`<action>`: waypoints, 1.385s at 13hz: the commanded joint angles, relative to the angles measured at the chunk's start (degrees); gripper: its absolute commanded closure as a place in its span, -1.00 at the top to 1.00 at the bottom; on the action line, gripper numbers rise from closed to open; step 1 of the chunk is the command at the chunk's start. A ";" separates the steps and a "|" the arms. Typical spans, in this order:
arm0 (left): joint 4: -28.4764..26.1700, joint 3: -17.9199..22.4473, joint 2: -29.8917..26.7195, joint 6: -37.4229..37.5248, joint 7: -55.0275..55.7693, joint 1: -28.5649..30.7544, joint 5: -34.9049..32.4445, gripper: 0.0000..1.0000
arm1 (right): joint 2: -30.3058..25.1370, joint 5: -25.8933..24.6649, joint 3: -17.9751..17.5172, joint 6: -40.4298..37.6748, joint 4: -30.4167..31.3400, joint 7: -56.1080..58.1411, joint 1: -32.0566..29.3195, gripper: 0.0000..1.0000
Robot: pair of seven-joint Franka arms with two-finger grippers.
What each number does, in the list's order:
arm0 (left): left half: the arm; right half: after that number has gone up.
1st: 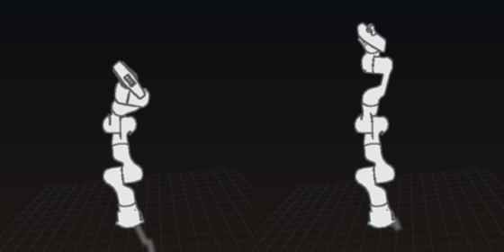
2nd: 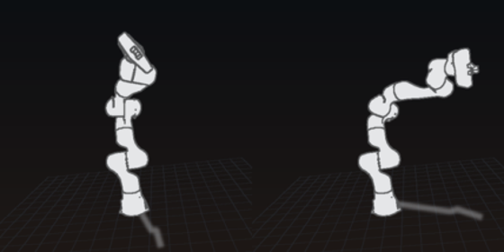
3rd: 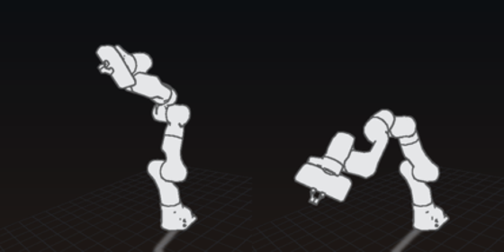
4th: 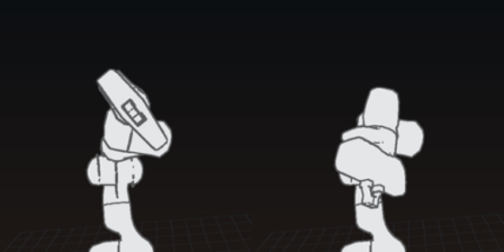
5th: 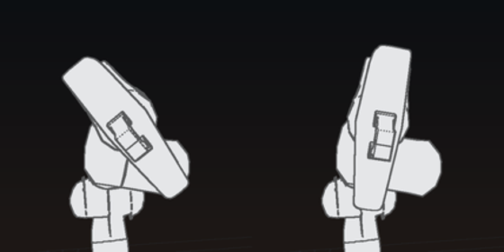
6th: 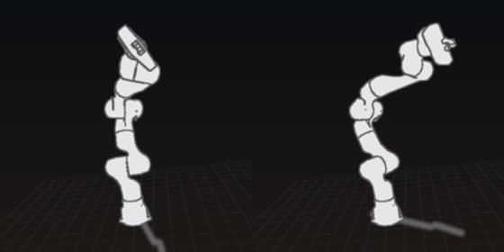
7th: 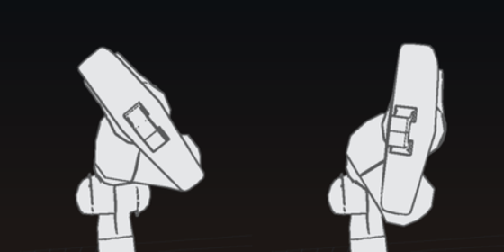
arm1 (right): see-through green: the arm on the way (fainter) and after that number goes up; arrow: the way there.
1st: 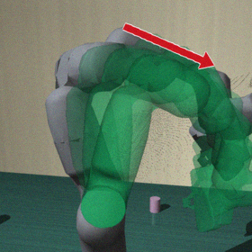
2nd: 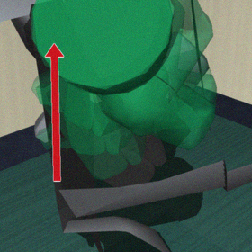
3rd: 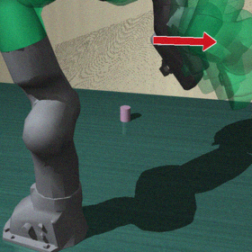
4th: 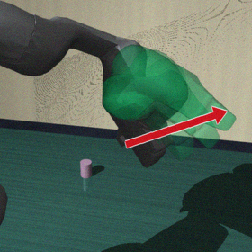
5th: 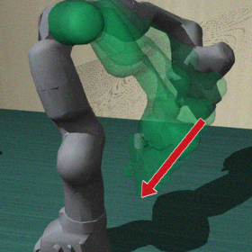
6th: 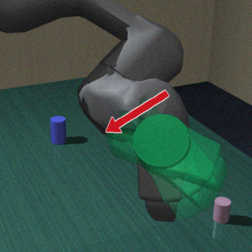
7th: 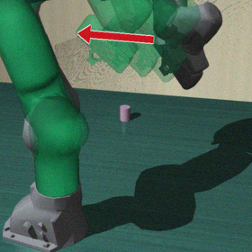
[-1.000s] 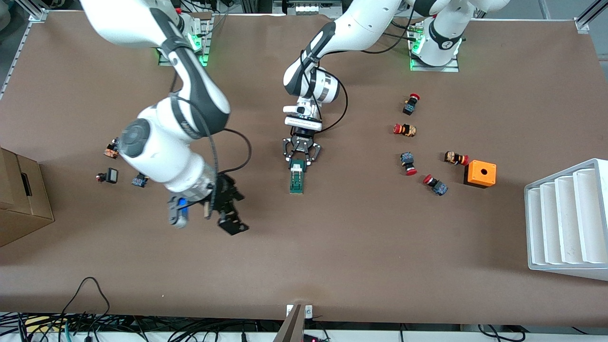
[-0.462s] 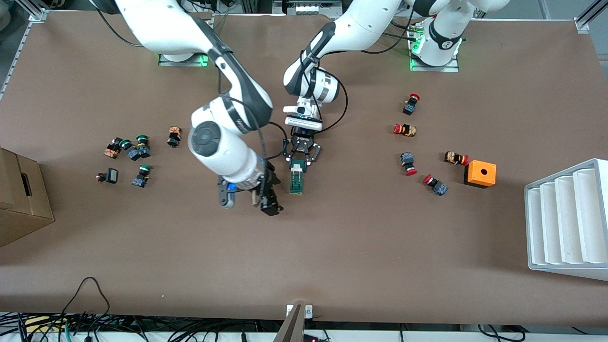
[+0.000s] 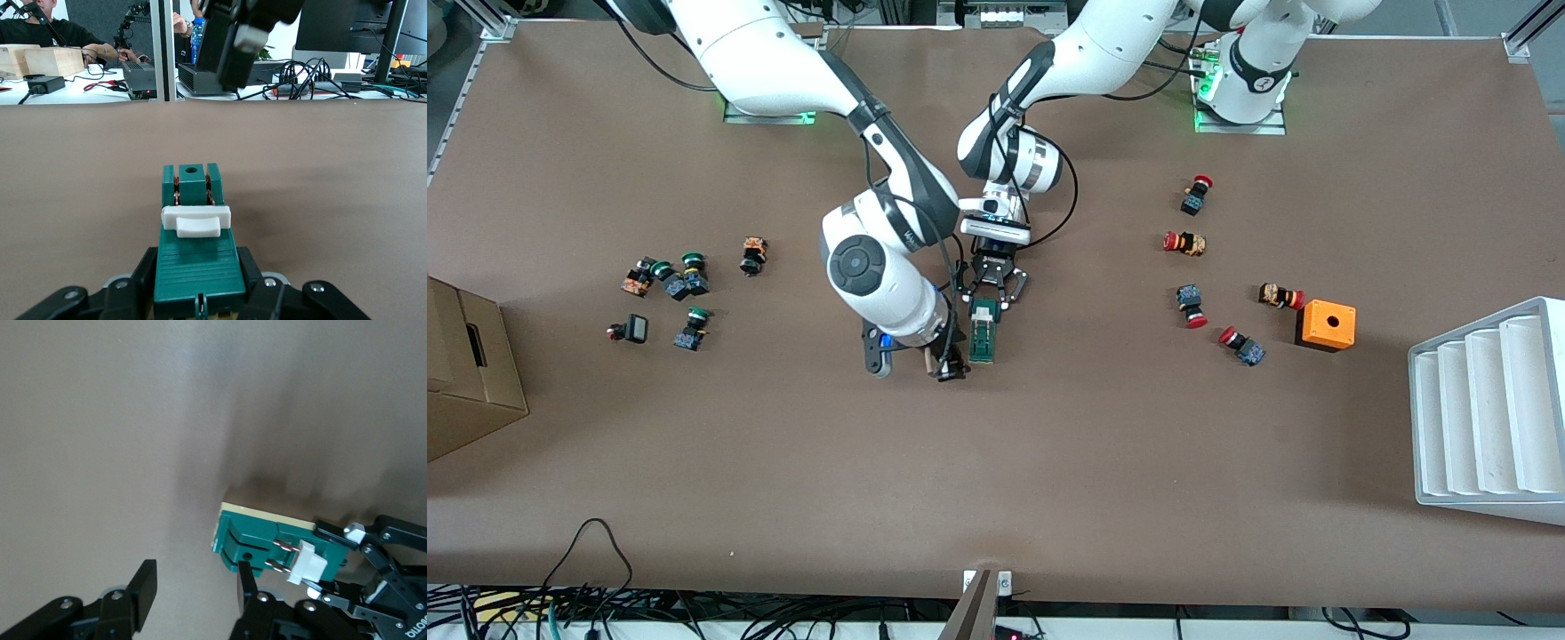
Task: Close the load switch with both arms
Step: 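Reach the right gripper toward the white lever on the switch, then grasp the white lever with the right gripper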
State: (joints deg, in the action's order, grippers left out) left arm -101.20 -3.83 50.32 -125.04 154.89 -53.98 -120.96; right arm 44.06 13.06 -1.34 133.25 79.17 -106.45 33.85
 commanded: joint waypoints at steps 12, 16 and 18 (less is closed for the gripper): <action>0.83 0.58 1.10 0.41 1.37 -0.24 -1.47 -0.05 | -3.72 -2.42 0.20 6.76 11.27 -5.09 5.44 -0.05; 0.92 0.58 1.10 0.41 1.37 -0.24 -1.47 -0.05 | -4.60 -2.51 0.19 6.58 11.62 -6.05 5.44 -0.05; 0.83 0.58 1.10 0.41 1.37 -0.24 -1.47 -0.05 | -4.60 -2.51 0.11 6.76 12.76 -5.88 5.44 -0.05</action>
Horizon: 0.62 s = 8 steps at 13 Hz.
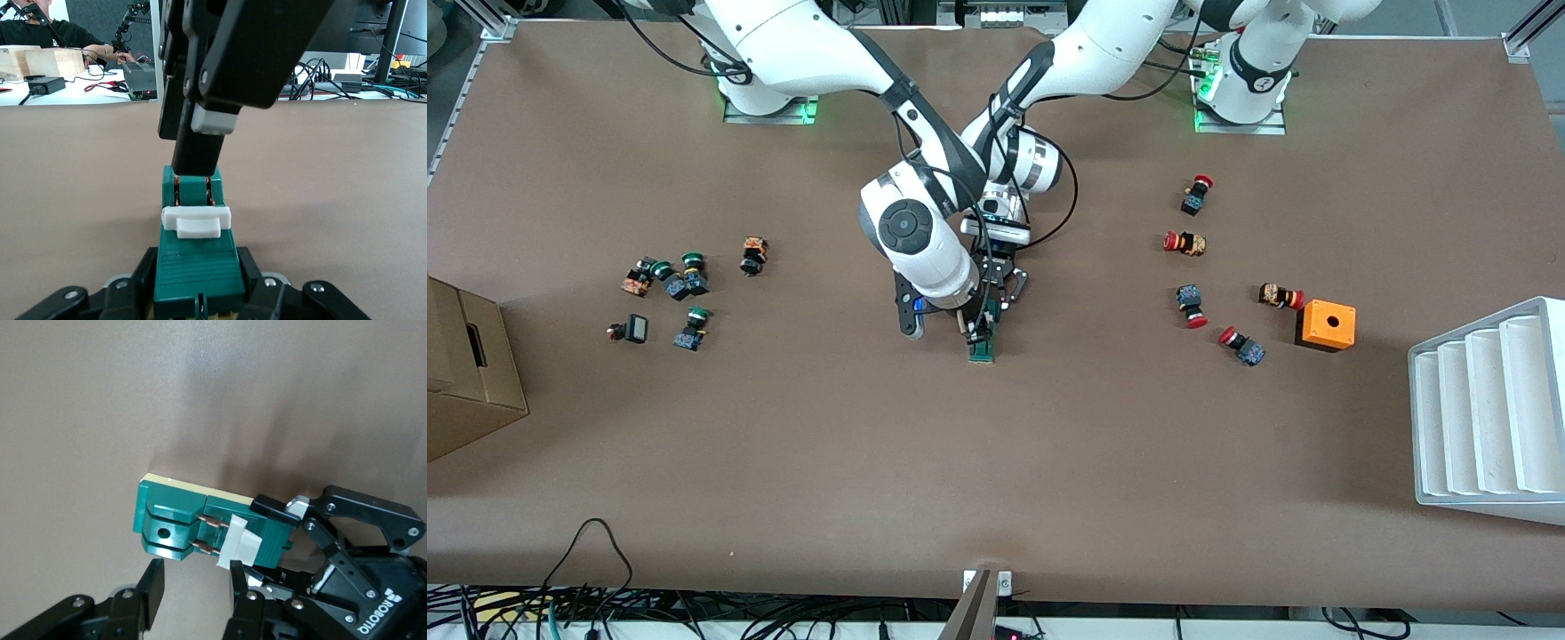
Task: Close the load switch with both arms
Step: 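Grasp the white lever with the right gripper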
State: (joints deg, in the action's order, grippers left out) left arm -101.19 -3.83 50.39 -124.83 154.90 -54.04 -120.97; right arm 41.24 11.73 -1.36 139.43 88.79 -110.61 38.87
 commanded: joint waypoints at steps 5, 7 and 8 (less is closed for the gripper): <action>0.82 0.58 1.02 0.29 1.46 -0.19 -1.47 -0.05 | -2.57 -1.27 0.04 2.42 5.60 -1.97 1.39 -0.05; 0.91 0.58 1.02 0.20 1.46 -0.19 -1.47 -0.05 | -2.57 -1.27 -0.05 2.86 5.69 -2.06 1.48 -0.05; 0.91 0.58 1.02 0.28 1.46 -0.19 -1.55 -0.05 | -2.57 -1.27 -0.05 3.65 6.30 -2.41 1.82 -0.05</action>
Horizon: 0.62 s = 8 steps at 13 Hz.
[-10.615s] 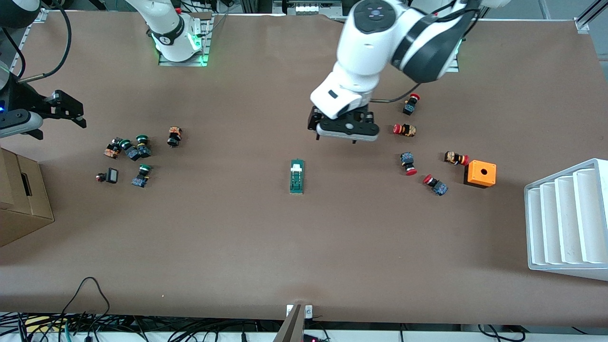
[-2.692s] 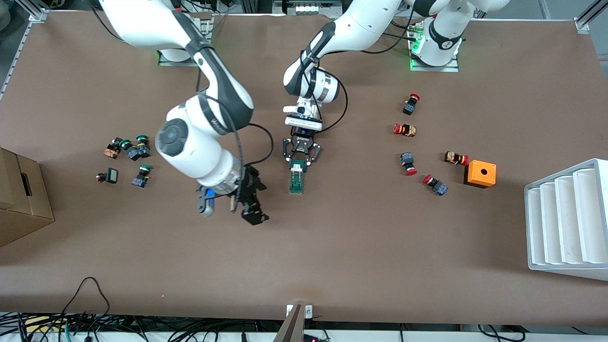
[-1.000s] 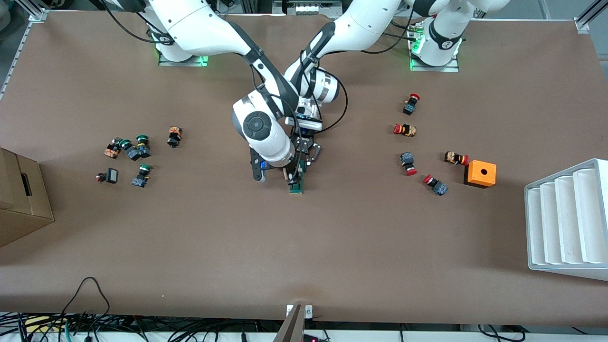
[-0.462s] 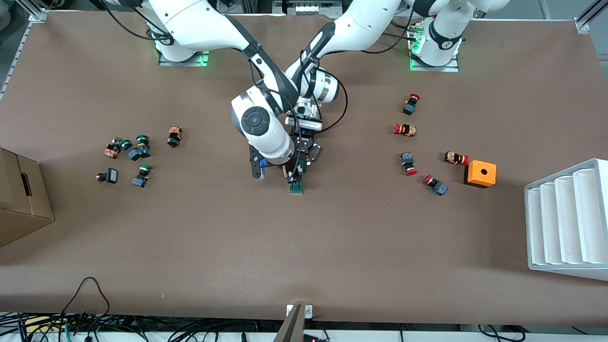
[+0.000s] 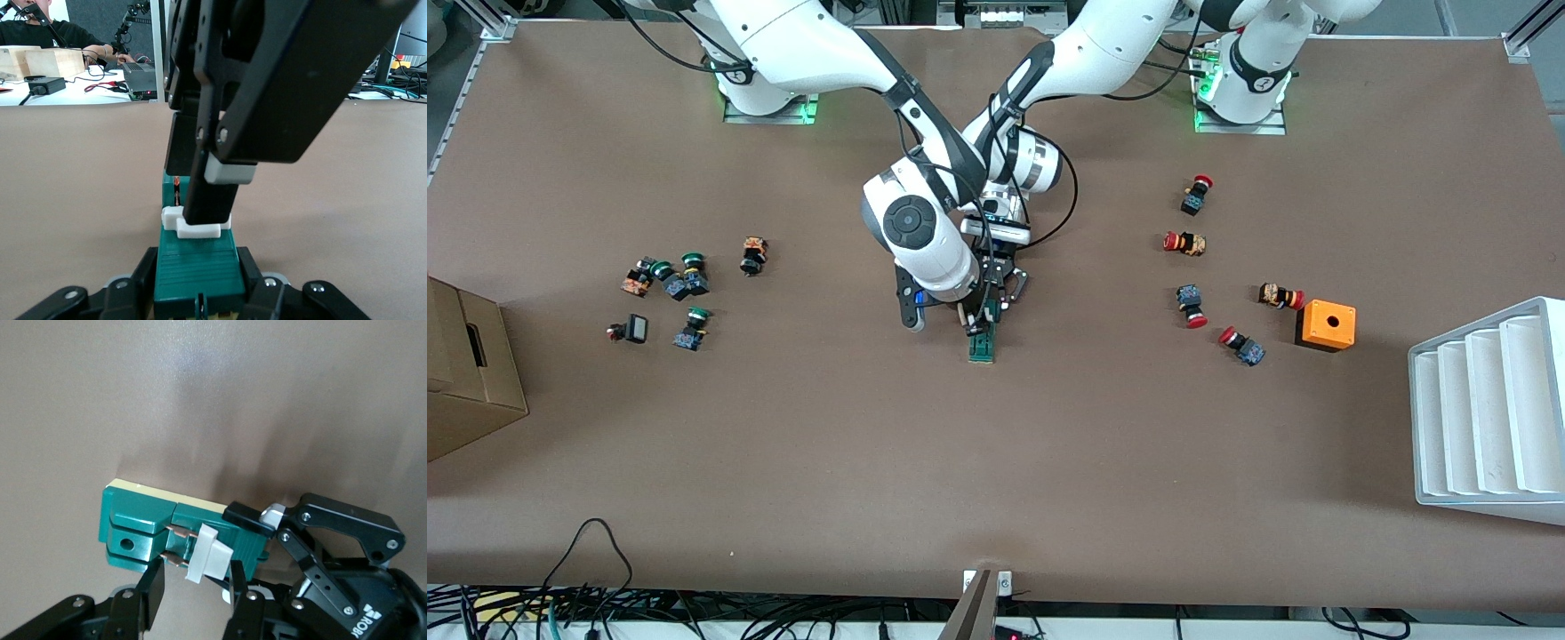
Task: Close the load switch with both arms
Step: 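Grasp the white lever with the right gripper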
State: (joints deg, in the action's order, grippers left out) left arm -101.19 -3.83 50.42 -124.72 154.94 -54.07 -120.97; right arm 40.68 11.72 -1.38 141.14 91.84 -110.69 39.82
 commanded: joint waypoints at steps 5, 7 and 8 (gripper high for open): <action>0.91 0.58 1.00 0.18 1.42 -0.16 -1.55 -0.05 | -2.19 -2.31 -0.82 4.76 5.72 -2.68 1.14 -0.05; 0.90 0.58 1.00 0.18 1.42 -0.16 -1.55 -0.05 | -2.45 -2.49 -0.82 4.94 5.72 -2.60 1.14 -0.05; 0.91 0.58 1.00 0.18 1.42 -0.16 -1.47 -0.05 | -2.45 -2.49 -0.82 5.55 5.72 -2.51 1.05 -0.05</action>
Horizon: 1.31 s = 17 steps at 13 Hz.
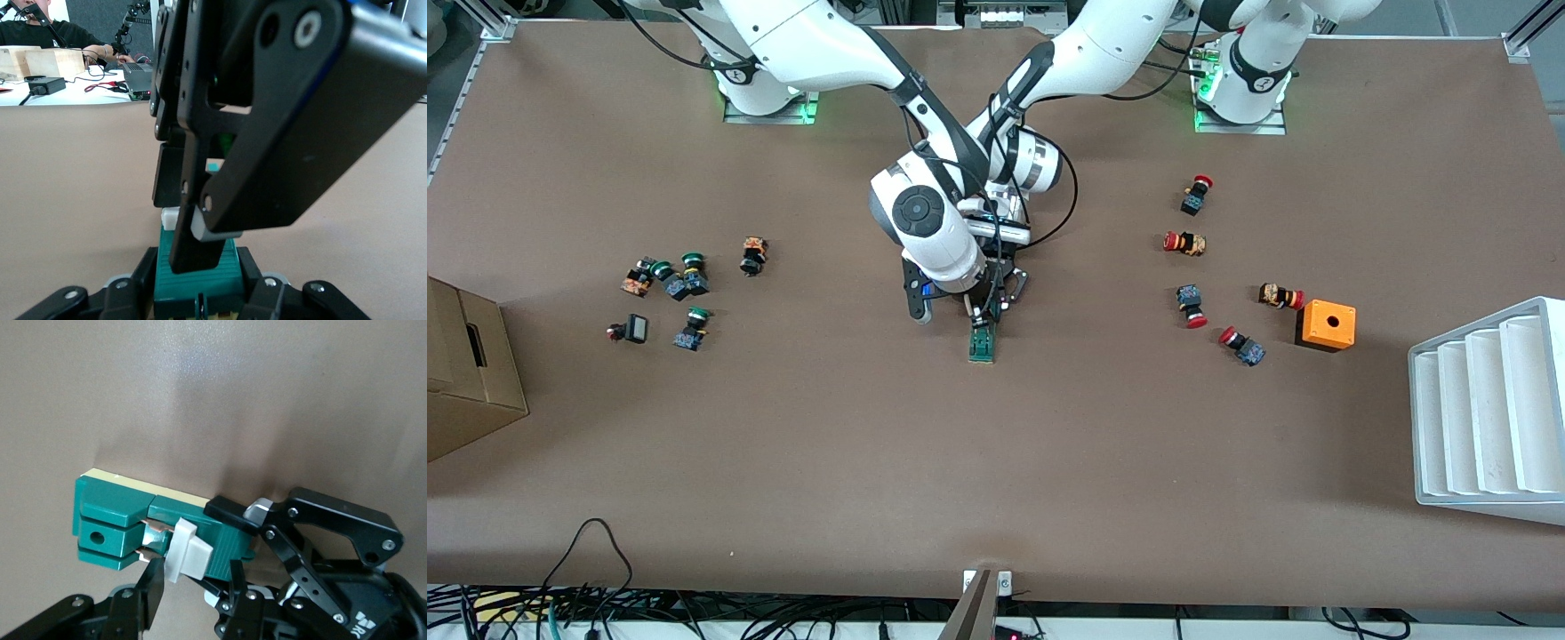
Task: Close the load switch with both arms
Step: 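Grasp the white lever with the right gripper, then push the white lever over with the right gripper to close it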
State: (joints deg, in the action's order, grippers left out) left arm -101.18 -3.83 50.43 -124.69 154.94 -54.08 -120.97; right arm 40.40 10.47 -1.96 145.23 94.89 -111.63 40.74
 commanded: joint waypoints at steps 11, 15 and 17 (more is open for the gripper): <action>0.90 0.58 0.98 0.15 1.42 -0.15 -1.47 -0.05 | -2.17 -3.70 -0.24 8.05 6.79 -1.14 -0.05 -0.05; 0.90 0.58 0.98 0.15 1.42 -0.15 -1.47 -0.05 | -3.14 -3.62 -0.24 8.05 5.66 -0.96 -0.49 -0.18; 0.90 0.58 0.98 0.15 1.50 -0.15 -1.47 -0.05 | -3.05 -3.70 -0.24 8.14 5.57 -0.96 -0.58 -0.27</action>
State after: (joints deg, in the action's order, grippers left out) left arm -101.16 -3.82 50.46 -124.64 154.96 -54.09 -120.97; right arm 38.76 7.96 -1.97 152.53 99.27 -111.65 40.58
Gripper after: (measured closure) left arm 0.485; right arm 0.599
